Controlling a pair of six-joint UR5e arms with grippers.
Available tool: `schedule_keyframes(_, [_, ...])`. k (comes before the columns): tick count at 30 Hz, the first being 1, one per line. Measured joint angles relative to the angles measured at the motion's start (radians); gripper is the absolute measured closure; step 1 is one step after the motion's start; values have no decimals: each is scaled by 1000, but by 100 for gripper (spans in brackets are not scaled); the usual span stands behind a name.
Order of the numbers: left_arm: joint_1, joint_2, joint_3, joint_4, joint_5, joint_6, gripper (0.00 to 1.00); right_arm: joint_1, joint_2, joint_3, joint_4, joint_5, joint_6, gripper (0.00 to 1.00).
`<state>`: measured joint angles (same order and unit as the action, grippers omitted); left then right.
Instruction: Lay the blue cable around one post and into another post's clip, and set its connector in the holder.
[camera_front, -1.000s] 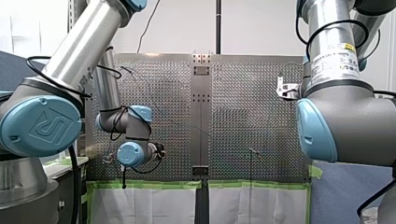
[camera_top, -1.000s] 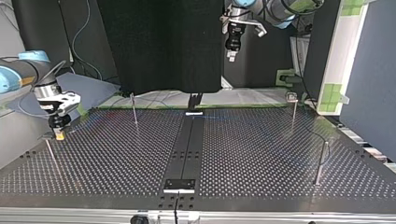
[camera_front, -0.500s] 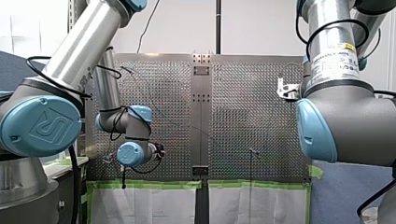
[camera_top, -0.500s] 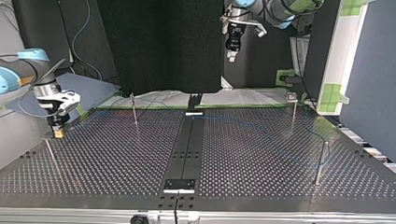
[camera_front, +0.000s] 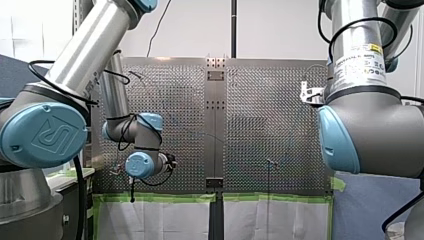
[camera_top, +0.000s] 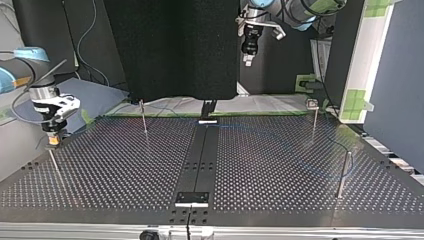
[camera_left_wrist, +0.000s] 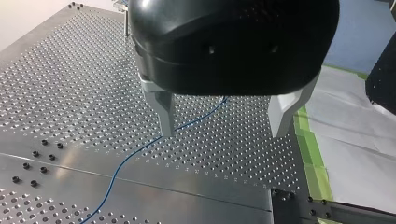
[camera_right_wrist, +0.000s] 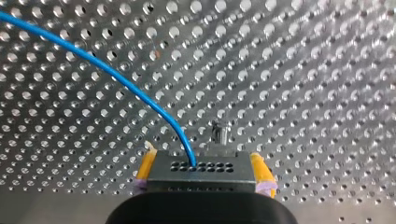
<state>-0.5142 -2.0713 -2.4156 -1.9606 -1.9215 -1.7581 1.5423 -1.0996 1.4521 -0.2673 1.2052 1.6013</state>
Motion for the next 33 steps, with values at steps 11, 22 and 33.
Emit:
schedule_keyframes(11, [0,0,0,0,0,0,1,-24,6,6,-56,-32,41,92])
schedule_keyframes(22, [0,0,0,0,0,-1,1,-47,28,6,-78,-79,77,92])
schedule_keyframes(33, [5,0,0,-7,1,0,1,-66,33,-15,-86,-175,98,92])
